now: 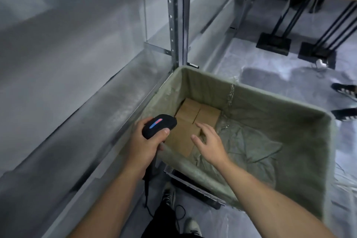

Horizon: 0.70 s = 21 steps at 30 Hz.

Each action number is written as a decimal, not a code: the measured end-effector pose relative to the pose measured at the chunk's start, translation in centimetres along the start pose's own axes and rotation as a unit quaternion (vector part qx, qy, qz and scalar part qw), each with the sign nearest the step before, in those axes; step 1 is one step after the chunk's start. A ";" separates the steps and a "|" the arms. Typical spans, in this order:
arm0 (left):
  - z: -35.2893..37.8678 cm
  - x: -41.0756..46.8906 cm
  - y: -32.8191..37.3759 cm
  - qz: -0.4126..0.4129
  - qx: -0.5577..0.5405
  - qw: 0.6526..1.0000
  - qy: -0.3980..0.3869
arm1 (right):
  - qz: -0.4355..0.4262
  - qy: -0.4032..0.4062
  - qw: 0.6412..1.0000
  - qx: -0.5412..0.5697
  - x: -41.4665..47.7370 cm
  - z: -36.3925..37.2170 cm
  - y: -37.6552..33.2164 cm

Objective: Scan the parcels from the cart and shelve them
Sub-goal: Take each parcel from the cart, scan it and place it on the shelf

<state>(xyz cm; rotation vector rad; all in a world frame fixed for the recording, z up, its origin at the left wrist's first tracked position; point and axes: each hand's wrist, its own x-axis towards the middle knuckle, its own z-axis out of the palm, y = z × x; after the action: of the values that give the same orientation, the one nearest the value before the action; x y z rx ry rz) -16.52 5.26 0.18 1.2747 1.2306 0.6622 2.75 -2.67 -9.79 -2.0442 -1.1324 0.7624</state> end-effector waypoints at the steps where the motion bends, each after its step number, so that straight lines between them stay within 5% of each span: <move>1: 0.2 1.1 0.0 -0.002 0.003 1.000 -0.010 | 0.012 0.003 1.000 0.004 0.6 0.2 0.1; 13: 5.3 14.5 0.7 -0.045 0.019 0.986 -0.159 | 0.184 0.084 0.979 0.026 9.3 1.8 3.6; 21: 9.2 19.0 -3.3 -0.106 0.042 0.981 -0.156 | 0.238 0.073 0.968 0.044 15.9 5.5 8.3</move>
<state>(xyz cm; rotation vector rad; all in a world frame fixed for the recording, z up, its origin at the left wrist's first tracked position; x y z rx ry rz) -3.42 18.57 -10.13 1.2403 1.1219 0.2460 9.83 9.43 -22.29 -2.2792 -0.5156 0.8513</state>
